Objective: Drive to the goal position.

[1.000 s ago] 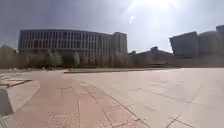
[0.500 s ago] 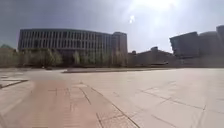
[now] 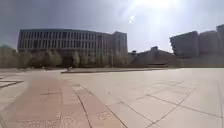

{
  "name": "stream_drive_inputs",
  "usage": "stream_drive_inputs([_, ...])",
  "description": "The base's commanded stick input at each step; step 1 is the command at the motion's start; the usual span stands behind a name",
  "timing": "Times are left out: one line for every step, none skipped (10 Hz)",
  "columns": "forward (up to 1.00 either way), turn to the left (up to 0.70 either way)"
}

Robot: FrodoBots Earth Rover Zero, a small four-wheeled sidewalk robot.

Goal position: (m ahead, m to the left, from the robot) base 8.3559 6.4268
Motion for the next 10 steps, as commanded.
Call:
stream_drive_inputs([0.7,0.01])
stream_drive_inputs([0.7,0.01])
stream_drive_inputs([0.7,0.01])
stream_drive_inputs([0.7,0.01])
stream_drive_inputs([0.7,0.01])
stream_drive_inputs([0.7,0.01])
stream_drive_inputs([0.7,0.01])
stream_drive_inputs([0.7,0.01])
stream_drive_inputs([0.7,0.01])
stream_drive_inputs([0.7,0.01])
